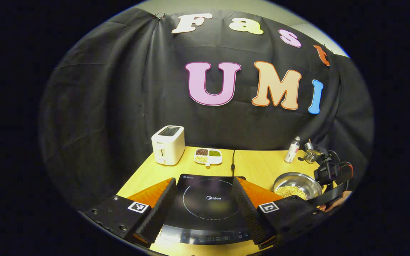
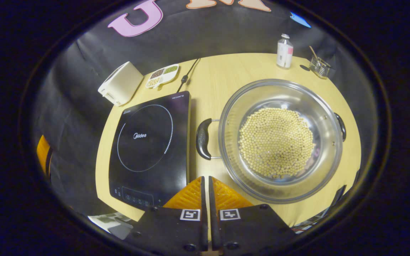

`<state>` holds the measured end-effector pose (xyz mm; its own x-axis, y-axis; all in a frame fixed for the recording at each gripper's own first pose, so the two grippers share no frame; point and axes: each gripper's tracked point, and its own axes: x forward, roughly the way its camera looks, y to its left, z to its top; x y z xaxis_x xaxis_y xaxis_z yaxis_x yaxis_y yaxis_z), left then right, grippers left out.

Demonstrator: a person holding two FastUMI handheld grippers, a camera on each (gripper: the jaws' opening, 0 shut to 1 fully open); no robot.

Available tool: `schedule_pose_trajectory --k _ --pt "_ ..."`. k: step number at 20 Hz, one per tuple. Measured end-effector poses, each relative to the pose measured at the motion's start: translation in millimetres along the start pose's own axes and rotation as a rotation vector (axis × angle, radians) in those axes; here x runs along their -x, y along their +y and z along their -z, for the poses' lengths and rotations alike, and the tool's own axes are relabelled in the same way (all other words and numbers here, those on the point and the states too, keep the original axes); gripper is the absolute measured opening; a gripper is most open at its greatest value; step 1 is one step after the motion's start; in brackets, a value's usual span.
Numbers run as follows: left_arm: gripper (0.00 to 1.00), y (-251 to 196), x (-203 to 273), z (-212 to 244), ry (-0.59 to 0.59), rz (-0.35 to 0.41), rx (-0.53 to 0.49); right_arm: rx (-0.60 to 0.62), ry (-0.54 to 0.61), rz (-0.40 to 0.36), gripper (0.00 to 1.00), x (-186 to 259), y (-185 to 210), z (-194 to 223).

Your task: First push the handle of the pot to place it horizontally, then grasp the pot with both hands and set it on the induction cooktop.

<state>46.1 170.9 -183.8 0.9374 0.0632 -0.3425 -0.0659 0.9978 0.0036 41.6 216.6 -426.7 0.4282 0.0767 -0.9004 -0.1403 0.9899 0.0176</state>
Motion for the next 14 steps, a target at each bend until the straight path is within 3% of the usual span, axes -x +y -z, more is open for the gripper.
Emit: schedule_pose_trajectory --k 1,2,4,5,7,10,11,14 --pt "0.96 -2 -1 3 0.009 0.007 0.007 0.017 -0.010 0.008 0.06 9 -7 1" --pt "0.97 -5 -2 8 0.020 0.014 0.014 0.030 -0.021 0.014 0.00 17 -14 3" --pt "0.96 -12 -1 12 0.035 0.030 0.023 0.046 -0.042 0.023 0.06 30 -30 3" --pt "0.96 -15 -1 15 0.043 0.040 0.030 0.049 -0.054 0.033 0.00 34 -39 4" --pt "0.96 -26 -1 18 0.053 0.069 0.058 0.030 -0.063 0.029 0.20 45 -54 5" --pt "0.96 -38 -1 26 0.087 0.087 0.079 0.007 -0.073 0.039 0.19 57 -80 3" --pt "0.96 -43 0 27 0.095 0.094 0.080 -0.009 -0.063 0.036 0.08 60 -88 4" --pt "0.96 -60 0 33 0.125 0.106 0.064 -0.070 -0.050 -0.009 0.19 71 -106 -1"
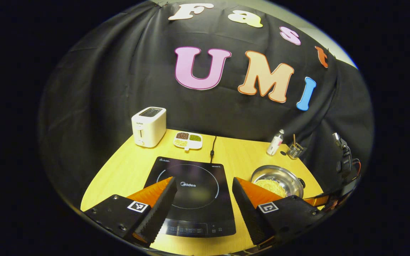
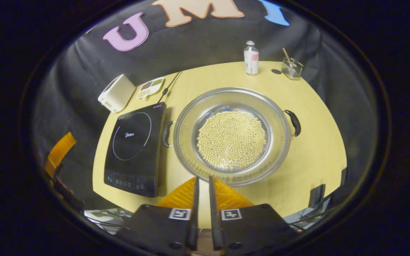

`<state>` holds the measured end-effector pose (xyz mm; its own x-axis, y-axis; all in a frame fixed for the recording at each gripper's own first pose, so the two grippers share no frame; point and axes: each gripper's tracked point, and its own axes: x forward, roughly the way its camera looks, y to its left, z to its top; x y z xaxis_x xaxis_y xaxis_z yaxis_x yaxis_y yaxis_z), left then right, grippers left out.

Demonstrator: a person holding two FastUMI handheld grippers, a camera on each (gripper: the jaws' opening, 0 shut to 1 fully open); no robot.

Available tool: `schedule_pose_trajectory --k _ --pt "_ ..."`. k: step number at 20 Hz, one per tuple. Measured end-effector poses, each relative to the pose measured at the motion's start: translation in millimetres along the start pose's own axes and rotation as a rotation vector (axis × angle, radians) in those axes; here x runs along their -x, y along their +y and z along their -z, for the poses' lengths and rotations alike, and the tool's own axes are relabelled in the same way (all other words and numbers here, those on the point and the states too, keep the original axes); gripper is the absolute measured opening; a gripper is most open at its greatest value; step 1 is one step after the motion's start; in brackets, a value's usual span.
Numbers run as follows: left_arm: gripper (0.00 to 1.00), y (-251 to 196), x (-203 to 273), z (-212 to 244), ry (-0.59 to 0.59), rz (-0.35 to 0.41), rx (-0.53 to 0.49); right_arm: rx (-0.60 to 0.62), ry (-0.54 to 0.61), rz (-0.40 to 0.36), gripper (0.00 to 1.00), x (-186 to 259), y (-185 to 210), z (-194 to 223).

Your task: First push the handle of the pot to place it horizontally, then grasp the pot with both hands and set it on the induction cooktop.

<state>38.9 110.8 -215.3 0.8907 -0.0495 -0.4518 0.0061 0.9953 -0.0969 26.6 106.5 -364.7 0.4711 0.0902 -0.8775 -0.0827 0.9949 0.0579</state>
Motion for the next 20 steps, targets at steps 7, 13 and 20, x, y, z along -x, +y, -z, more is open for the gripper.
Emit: schedule_pose_trajectory --k 7,13,20 --pt "0.96 -56 -13 24 0.092 -0.009 0.062 0.031 0.046 -0.030 0.79 5 -76 -28" --pt "0.96 -102 -35 54 0.190 0.006 0.160 0.077 0.093 -0.084 1.00 -7 -129 -55" --pt "0.96 -121 -75 85 0.347 0.047 0.195 0.089 0.167 -0.115 0.93 -49 -174 -101"
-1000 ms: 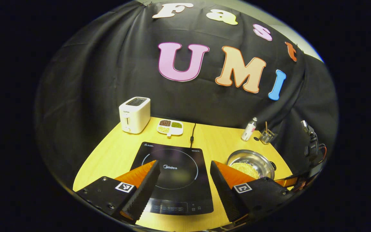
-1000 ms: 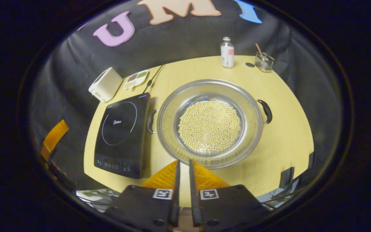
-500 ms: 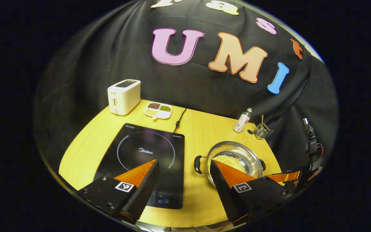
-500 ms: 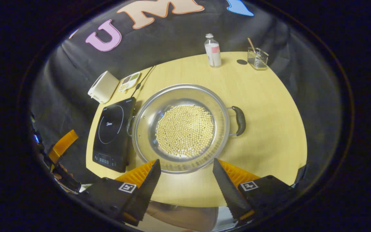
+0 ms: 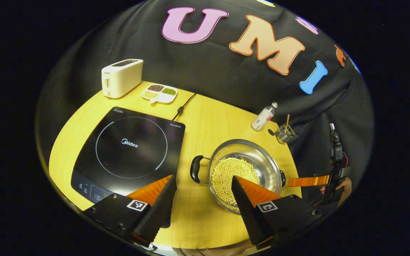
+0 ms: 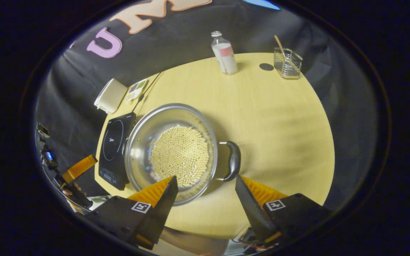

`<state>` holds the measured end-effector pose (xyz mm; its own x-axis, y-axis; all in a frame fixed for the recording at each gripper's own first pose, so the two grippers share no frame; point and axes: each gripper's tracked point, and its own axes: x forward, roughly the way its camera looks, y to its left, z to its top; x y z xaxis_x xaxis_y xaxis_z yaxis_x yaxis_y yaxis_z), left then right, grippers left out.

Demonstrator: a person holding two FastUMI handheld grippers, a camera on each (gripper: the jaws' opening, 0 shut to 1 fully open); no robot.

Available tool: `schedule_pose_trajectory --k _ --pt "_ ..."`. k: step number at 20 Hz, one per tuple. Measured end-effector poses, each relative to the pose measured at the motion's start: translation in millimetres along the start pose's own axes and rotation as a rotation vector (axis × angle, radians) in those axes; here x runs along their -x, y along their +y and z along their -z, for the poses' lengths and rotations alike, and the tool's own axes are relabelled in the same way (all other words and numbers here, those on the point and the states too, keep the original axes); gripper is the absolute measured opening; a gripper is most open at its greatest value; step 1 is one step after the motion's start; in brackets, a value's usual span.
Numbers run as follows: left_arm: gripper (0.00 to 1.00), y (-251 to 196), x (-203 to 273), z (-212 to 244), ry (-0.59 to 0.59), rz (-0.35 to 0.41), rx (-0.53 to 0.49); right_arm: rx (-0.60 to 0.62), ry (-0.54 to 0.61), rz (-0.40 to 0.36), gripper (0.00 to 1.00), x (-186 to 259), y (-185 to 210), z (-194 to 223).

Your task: First push the handle of the pot to place it horizontally, then grasp the pot with both hands and set it on the induction cooktop.

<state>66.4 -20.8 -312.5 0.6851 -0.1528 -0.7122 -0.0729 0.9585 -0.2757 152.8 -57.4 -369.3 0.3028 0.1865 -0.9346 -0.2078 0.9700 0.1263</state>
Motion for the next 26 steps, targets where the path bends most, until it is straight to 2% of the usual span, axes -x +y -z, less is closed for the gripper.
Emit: schedule_pose_trajectory --k 3,4,5,8,9,10,14,15,17,18,20,21,22,25,26 --pt "0.96 4 -22 4 0.074 -0.004 0.001 -0.032 0.050 -0.022 0.94 -14 -13 -8" --pt "0.96 3 -30 6 0.099 0.004 0.007 -0.048 0.070 -0.036 1.00 -21 -15 -8" --pt "0.96 4 -37 9 0.126 0.007 0.010 -0.055 0.087 -0.047 0.94 -26 -16 -9" --pt "0.96 7 -58 13 0.187 0.010 0.000 -0.071 0.133 -0.070 0.94 -44 -20 -7" --pt "0.96 9 -65 14 0.205 0.004 -0.008 -0.075 0.147 -0.076 1.00 -49 -22 -8" --pt "0.96 12 -71 15 0.221 -0.003 -0.017 -0.078 0.162 -0.081 0.94 -53 -22 -6" --pt "0.96 12 -91 24 0.296 0.003 -0.032 -0.079 0.208 -0.114 0.94 -69 -18 -1" --pt "0.96 10 -94 26 0.314 0.010 -0.033 -0.075 0.218 -0.116 1.00 -72 -18 1" --pt "0.96 8 -102 32 0.350 0.019 -0.037 -0.065 0.233 -0.118 1.00 -78 -18 3" --pt "0.96 7 -105 34 0.360 0.020 -0.038 -0.062 0.242 -0.121 0.92 -81 -17 6" --pt "0.96 6 -113 37 0.374 0.018 -0.030 -0.067 0.260 -0.140 0.92 -84 -14 8" --pt "0.96 6 -114 39 0.385 0.016 -0.028 -0.076 0.266 -0.156 0.89 -86 -11 9" --pt "0.95 6 -116 40 0.396 0.018 -0.029 -0.088 0.277 -0.172 0.98 -86 -9 12" --pt "0.89 10 -123 44 0.439 0.019 -0.040 -0.089 0.308 -0.189 0.97 -93 -8 18" --pt "0.87 10 -124 45 0.450 0.024 -0.040 -0.086 0.311 -0.195 0.88 -93 -8 19"
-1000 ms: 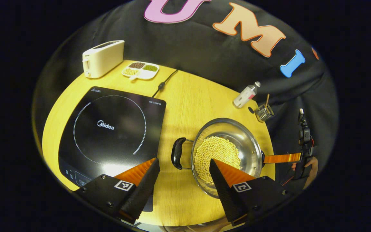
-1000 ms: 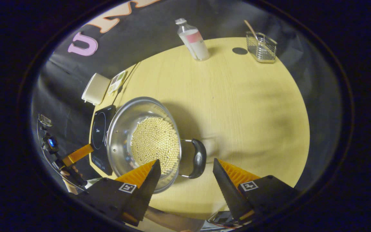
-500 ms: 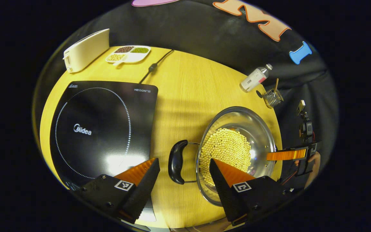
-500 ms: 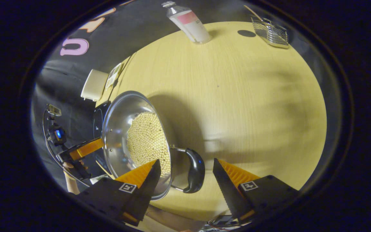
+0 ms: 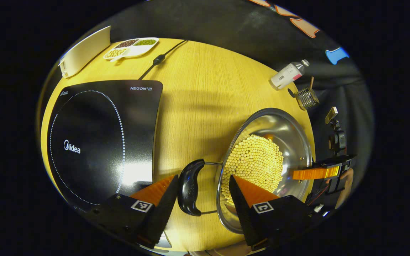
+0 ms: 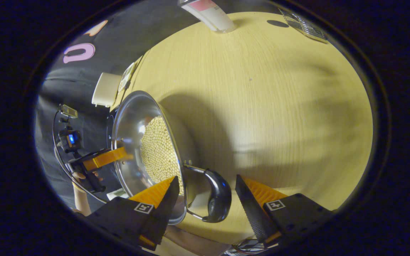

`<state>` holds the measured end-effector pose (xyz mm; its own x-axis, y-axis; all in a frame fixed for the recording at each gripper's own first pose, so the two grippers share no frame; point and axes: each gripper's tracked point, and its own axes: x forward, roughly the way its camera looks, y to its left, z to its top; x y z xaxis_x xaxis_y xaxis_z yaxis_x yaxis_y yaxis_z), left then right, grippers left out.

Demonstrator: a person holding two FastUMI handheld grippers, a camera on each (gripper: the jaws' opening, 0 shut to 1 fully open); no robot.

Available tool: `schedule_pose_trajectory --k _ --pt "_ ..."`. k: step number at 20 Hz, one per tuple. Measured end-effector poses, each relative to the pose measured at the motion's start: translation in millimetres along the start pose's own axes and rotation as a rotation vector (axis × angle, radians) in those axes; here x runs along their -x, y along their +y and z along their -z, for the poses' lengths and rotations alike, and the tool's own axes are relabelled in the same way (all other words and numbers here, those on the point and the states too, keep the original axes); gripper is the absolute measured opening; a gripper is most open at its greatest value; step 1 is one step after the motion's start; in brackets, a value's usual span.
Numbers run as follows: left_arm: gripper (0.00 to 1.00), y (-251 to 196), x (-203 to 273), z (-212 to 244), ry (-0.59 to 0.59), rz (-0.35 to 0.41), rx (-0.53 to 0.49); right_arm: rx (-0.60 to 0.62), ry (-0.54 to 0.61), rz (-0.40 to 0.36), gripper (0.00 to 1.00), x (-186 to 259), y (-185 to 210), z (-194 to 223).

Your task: First push the handle of the pot to place it horizontally, then grasp the pot with both hands and set it on the induction cooktop.

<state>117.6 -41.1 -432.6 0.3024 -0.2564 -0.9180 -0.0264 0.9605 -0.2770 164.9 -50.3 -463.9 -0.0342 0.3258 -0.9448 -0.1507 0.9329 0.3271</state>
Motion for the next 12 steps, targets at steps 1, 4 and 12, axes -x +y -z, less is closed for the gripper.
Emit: schedule_pose_trajectory --k 1,4,12 --pt "0.85 0 -1 -1 0.008 0.003 -0.003 -0.005 -0.002 -0.006 0.86 -1 0 -3" --pt "0.80 1 -5 3 0.043 0.006 -0.019 -0.028 0.000 -0.029 0.79 -2 2 -6" --pt "0.61 7 -15 10 0.089 -0.017 0.046 -0.044 -0.001 -0.050 0.51 -9 4 -10"
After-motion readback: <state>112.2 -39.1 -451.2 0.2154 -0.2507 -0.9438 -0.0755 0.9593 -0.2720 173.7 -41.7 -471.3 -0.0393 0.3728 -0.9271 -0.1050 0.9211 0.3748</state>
